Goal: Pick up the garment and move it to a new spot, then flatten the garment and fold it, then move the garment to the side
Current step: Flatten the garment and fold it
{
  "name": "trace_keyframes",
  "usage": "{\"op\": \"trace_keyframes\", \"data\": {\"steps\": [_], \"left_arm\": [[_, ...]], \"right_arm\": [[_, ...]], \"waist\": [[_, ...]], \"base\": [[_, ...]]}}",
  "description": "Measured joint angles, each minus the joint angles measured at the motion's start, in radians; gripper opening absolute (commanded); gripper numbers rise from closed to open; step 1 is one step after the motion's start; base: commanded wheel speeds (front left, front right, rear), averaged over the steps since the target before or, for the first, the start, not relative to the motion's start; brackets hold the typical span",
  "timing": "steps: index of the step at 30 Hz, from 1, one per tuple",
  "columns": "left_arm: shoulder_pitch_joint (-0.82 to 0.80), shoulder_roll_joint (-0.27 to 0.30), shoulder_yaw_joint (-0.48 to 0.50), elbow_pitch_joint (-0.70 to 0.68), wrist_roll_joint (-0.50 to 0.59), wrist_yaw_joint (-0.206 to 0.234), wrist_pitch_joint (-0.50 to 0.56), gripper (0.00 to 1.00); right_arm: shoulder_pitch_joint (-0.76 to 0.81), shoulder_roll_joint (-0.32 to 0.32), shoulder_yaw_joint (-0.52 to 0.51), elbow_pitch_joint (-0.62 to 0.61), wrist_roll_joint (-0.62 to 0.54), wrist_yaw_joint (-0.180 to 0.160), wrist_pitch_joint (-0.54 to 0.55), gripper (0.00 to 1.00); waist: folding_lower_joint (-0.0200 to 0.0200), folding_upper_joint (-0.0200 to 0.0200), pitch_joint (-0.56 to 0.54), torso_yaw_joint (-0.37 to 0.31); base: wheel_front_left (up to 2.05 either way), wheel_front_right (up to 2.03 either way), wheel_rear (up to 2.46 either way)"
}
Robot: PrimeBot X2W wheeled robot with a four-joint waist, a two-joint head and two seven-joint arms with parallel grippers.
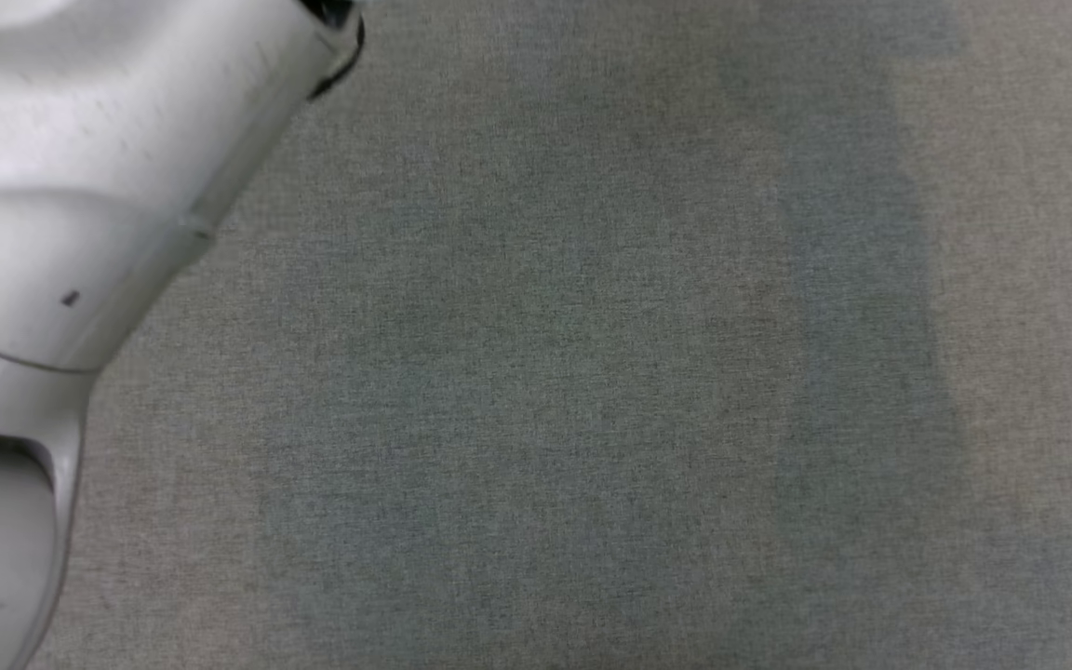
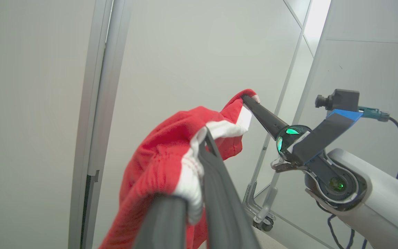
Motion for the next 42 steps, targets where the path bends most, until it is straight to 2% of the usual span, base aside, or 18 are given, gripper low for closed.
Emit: {"op": "trace_keyframes", "data": {"steps": [7,12,17,20,24,27,32,34,42], "left_arm": [[-0.059,0.02,-0.07,0.036,-0.046,0.0,-0.05,0.0],[0.002,0.055,-0.144,0.04,-0.074,0.0,-0.079,0.0],[0.143,0.097,-0.232,0.009,-0.056,0.0,-0.104,0.0],[0.261,0.116,-0.241,-0.019,-0.058,0.0,-0.111,0.0],[0.438,0.149,-0.203,-0.06,0.007,0.0,-0.112,0.0],[0.59,0.159,-0.168,-0.093,0.061,0.0,-0.112,0.0],[0.828,0.151,-0.141,-0.137,0.137,0.0,-0.112,0.0],[0.909,0.151,-0.16,-0.144,0.159,0.0,-0.112,0.0],[1.118,0.135,-0.161,-0.174,0.227,-0.001,-0.112,0.0]], "right_arm": [[-0.035,0.013,0.077,0.05,0.044,0.0,-0.049,0.0],[0.055,0.016,0.148,0.05,0.114,0.0,-0.067,0.0],[0.232,0.013,0.217,0.029,0.192,0.0,-0.08,0.0],[0.372,0.007,0.244,-0.006,0.245,0.0,-0.085,0.0],[0.551,-0.008,0.285,-0.074,0.291,0.0,-0.088,0.0],[0.682,-0.025,0.267,-0.135,0.323,0.0,-0.088,0.0],[0.93,-0.039,0.256,-0.218,0.345,0.0,-0.089,0.0],[1.013,-0.046,0.259,-0.253,0.345,0.0,-0.089,0.0],[1.332,-0.057,0.209,-0.37,0.349,0.0,-0.089,0.0]], "waist": [[-0.0002,-0.0001,0.03,0.003],[-0.0002,-0.0002,0.033,0.004],[-0.0003,-0.0003,0.015,0.003],[-0.0003,-0.0003,-0.009,0.004],[-0.0004,-0.0004,-0.046,0.001],[-0.0004,-0.0005,-0.081,0.0],[-0.0006,-0.0007,-0.158,0.01],[-0.0006,-0.0007,-0.186,0.011],[-0.0005,-0.0008,-0.273,0.011]], "base": [[0.0,0.0,0.0],[0.0,0.0,0.0],[0.0,0.0,0.0],[0.0,0.0,0.0],[0.0,0.0,0.0],[0.0,0.0,0.0],[0.0,0.0,0.0],[0.0,0.0,0.0],[0.0,0.0,0.0]]}}
